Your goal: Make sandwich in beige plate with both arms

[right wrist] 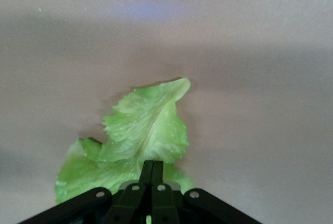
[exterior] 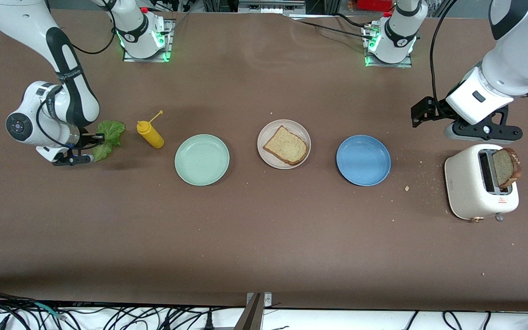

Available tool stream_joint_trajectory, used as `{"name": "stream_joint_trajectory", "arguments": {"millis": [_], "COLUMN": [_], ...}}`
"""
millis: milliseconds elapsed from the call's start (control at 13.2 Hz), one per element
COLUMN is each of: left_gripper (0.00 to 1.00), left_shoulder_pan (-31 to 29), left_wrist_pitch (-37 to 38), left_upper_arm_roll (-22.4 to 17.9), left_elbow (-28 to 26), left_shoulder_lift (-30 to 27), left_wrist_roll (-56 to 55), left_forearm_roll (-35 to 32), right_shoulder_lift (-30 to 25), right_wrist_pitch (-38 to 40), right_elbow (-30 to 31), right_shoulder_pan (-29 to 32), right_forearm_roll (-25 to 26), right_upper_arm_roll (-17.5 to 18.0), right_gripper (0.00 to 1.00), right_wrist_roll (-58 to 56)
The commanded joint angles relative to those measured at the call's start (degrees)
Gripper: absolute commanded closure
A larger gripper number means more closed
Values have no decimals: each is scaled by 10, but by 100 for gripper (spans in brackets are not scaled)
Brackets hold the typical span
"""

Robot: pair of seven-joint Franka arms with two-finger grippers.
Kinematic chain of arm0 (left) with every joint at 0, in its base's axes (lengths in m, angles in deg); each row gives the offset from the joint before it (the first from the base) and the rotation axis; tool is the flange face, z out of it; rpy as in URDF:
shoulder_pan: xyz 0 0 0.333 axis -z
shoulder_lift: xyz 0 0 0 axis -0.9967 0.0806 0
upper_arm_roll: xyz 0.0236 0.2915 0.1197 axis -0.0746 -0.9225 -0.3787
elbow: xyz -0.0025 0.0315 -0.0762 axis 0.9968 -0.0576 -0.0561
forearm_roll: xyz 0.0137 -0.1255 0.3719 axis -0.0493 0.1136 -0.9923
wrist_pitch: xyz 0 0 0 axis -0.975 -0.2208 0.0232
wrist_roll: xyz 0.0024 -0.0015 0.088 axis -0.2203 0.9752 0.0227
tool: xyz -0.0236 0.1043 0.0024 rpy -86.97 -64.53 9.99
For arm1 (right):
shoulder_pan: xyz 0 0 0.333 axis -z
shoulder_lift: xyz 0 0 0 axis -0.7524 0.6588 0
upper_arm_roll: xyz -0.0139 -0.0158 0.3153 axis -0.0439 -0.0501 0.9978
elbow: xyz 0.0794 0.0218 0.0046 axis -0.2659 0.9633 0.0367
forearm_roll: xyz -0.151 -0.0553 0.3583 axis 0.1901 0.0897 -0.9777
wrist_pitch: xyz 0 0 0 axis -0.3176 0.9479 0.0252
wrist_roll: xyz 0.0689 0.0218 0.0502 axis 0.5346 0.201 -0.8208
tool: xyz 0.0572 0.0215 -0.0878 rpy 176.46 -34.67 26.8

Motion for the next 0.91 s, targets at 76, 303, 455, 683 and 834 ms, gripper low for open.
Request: {"name": "stream_joint_trajectory", "arguments": {"millis": [76, 303, 455, 683, 834], "left_gripper": [0, 0, 0, 0, 0], "left_shoulder_pan": [-1, -2, -2, -2, -2], "left_wrist_pitch": [10, 10, 10, 10, 10], "left_upper_arm_roll": [1, 0, 0, 0, 0], "left_elbow": [16, 16, 16, 16, 16], "left_shoulder_lift": [5, 4, 4, 4, 4], "left_wrist_roll": [-6, -6, -6, -6, -4], "left_forearm_roll": [-14, -14, -14, -14, -14], "right_shoulder_lift": [-31, -35, -33, -28, -26], "right_wrist_pitch": [124, 256, 286, 260, 230], "right_elbow": [-80, -182, -201, -159, -134], "right_shoulder_pan": [8, 9, 8, 9, 8], "right_forearm_roll": [32, 32, 32, 32, 31], "right_upper_arm_roll": [7, 9, 10, 25, 38], "right_gripper": [100, 100, 100, 100, 61], "right_wrist_roll": [5, 7, 17, 74, 90]}}
